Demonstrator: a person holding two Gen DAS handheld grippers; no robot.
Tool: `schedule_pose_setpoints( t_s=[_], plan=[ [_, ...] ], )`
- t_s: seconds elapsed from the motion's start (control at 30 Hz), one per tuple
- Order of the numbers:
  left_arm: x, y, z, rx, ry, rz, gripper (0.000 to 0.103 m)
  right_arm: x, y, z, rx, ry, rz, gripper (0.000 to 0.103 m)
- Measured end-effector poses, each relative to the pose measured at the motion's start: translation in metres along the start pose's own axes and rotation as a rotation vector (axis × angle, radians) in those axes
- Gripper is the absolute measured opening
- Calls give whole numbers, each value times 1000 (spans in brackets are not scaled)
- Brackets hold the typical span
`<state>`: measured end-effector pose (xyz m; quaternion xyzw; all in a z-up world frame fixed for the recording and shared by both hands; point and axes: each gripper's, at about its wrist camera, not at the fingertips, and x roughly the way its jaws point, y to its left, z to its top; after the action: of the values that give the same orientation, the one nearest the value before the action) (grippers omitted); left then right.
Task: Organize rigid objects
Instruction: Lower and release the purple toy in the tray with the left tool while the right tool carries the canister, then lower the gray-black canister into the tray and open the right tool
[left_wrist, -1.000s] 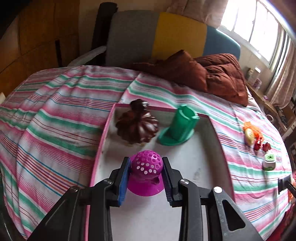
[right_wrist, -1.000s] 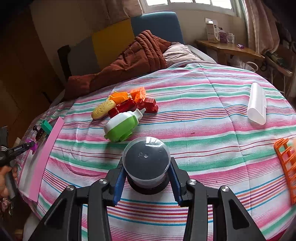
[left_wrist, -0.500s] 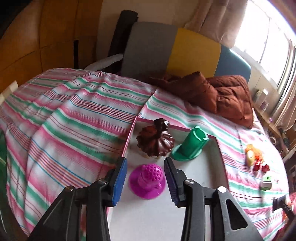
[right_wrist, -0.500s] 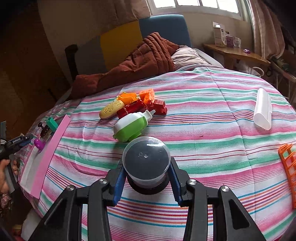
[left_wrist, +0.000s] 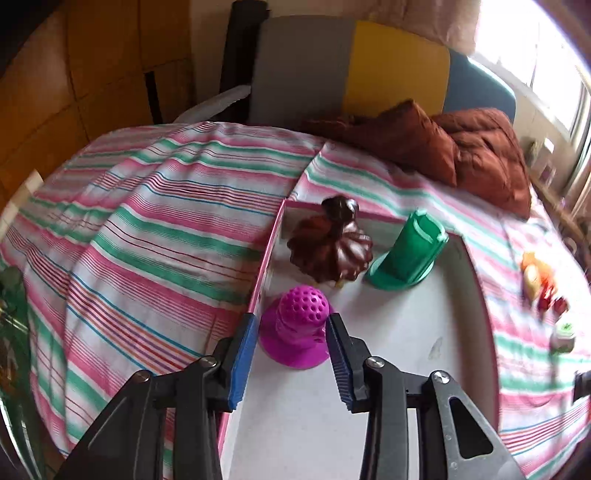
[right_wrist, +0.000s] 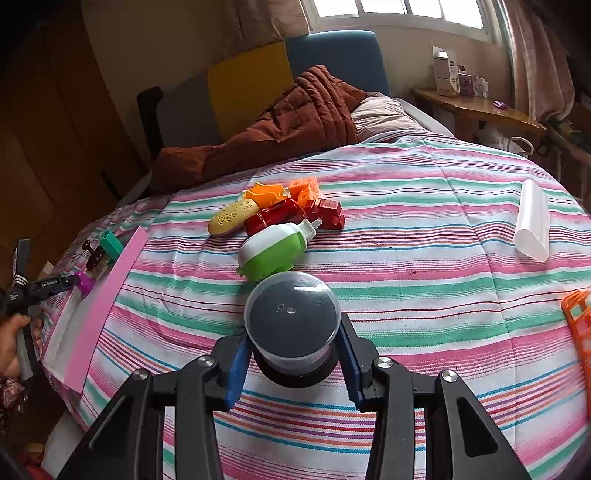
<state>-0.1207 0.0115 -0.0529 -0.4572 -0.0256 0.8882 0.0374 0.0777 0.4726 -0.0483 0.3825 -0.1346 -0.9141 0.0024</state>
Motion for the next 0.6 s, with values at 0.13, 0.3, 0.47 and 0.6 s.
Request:
schedule_pose_setpoints(
  t_s=[0.13, 0.3, 0.47, 0.6],
  plan=[
    [-15, 1, -9, 7, -25, -55, 39, -3, 4, 2, 4, -5, 7, 44],
    [-33, -2, -30, 23, -40, -168, 39, -3, 24, 8, 14, 8, 41, 44],
    [-48, -4, -43, 28, -63, -296, 40, 7, 65, 14, -24, 47, 91, 44],
    [-60, -6, -54, 15, -85, -331, 41, 16, 108, 21, -81, 55, 149, 44]
  ],
)
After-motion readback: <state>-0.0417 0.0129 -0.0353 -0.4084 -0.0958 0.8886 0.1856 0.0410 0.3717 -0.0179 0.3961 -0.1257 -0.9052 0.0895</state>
